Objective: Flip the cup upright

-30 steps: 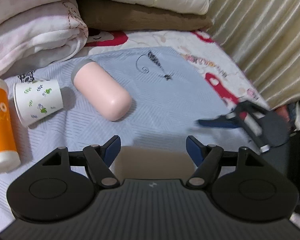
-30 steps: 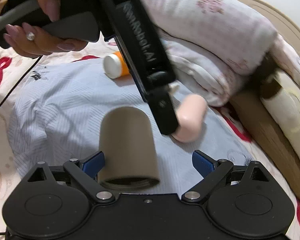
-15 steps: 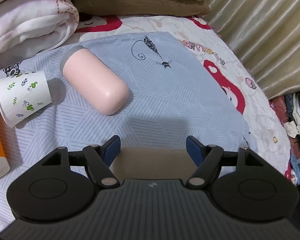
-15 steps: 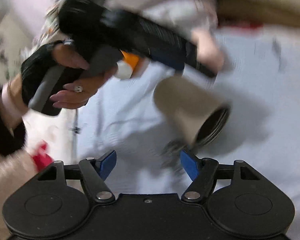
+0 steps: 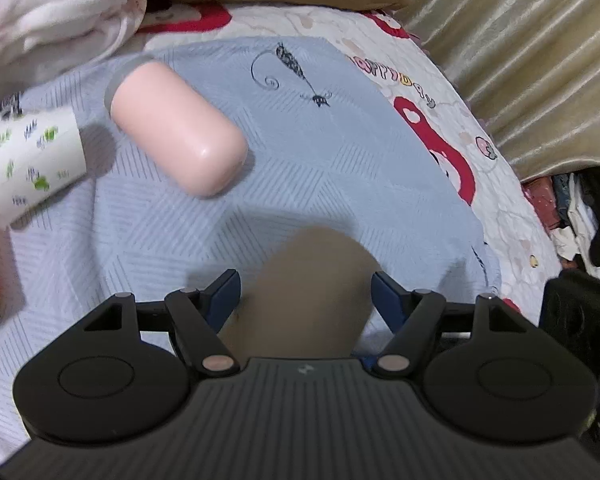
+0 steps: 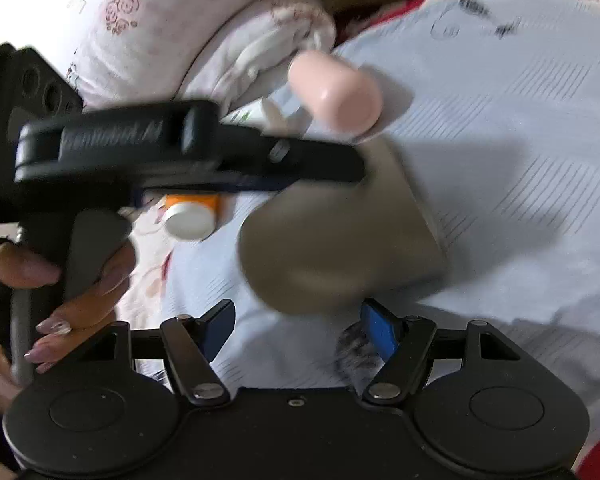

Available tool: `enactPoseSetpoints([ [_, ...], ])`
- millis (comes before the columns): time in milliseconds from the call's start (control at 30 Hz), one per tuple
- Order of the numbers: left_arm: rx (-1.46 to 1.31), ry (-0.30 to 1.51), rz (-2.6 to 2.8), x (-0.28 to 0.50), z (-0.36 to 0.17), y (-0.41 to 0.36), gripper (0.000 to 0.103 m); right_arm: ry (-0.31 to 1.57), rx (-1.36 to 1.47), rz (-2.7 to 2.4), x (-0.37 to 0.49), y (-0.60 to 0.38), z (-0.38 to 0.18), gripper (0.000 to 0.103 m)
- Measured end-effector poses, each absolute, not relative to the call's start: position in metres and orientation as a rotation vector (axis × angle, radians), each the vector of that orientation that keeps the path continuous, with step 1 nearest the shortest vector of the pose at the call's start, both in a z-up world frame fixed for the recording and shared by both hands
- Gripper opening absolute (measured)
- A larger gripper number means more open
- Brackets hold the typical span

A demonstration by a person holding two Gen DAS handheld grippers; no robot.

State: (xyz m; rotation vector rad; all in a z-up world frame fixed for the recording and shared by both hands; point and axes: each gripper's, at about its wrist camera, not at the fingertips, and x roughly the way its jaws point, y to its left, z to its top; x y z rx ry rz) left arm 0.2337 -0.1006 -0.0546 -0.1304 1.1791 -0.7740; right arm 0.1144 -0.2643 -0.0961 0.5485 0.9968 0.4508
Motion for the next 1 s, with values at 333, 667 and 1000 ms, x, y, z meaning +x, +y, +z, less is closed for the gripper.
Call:
enactPoseSetpoints([
  [333, -0.282, 1.277, -0.756, 0.231, -0.071, -0.078, 0.070, 0.977, 0.523, 0.434, 0.132, -0.278, -0.100, 0.088],
  [667, -0.285, 1.293, -0.737, 0.230, -0.082, -0.083, 0.073, 1.107, 0.477, 0.532, 0.178, -0.276, -0.116, 0.094],
  [1000, -0.307, 1.163, -0.745, 0.207, -0.080, -0.072, 0.073, 1.017, 0.405, 0.573, 0.167, -0.274, -0.114, 0.094],
])
